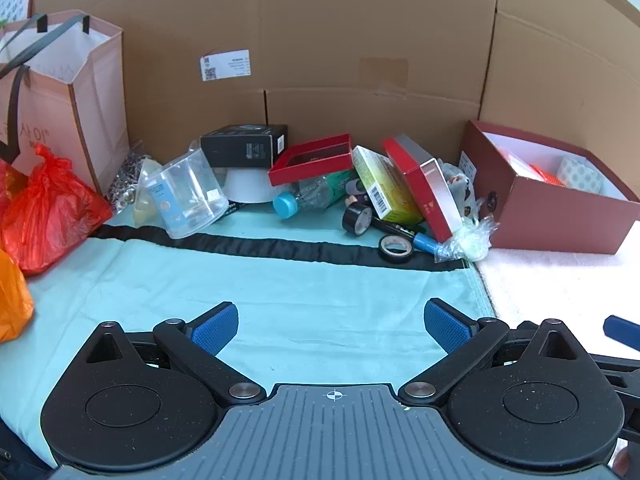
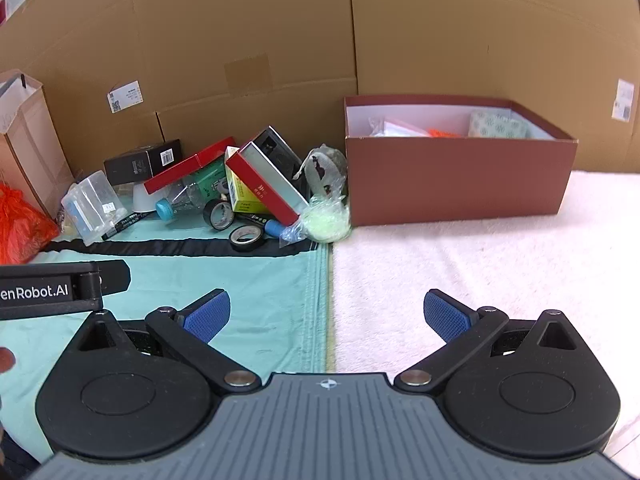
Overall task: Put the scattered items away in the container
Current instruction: 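Move both tools toward the black tape rolls in the pile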
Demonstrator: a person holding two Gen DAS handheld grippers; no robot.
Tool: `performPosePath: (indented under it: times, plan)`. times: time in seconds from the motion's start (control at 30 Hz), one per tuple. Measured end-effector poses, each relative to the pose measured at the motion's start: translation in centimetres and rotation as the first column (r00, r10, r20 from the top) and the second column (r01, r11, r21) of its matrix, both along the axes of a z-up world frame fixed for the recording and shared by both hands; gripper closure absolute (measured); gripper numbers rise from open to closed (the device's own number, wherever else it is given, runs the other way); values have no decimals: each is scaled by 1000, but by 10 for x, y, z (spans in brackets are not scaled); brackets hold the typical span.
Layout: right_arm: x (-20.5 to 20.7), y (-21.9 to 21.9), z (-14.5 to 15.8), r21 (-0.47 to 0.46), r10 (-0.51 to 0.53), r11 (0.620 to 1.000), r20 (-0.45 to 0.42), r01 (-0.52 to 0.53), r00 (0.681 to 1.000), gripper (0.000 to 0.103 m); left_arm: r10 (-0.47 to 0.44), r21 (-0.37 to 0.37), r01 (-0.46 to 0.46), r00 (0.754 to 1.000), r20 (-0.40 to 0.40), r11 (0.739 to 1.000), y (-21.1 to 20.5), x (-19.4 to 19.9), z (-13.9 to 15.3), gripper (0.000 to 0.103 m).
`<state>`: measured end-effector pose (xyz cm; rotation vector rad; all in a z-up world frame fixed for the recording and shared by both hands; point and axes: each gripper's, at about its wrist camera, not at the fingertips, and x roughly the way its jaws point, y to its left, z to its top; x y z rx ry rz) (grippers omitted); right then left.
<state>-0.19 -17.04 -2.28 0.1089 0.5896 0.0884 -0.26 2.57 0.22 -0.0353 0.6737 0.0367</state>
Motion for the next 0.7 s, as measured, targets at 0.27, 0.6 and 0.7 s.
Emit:
performPosePath:
  times: [0.27,0.6,0.7]
  plan:
    - [1,3,1,46,14,999,-28,-13,1000,0,20,-2,-20,1000,-10,1000,7,1,-1,0]
    - [7,4,0,68,42,997,-50,-39,998,0,27,1,-27,999,-26,1000,10,6,-7,0]
    - [9,7,-1,44,65,997,-47,-63,997,0,31,2,-31,999,-31,1000,11,8,-8,0]
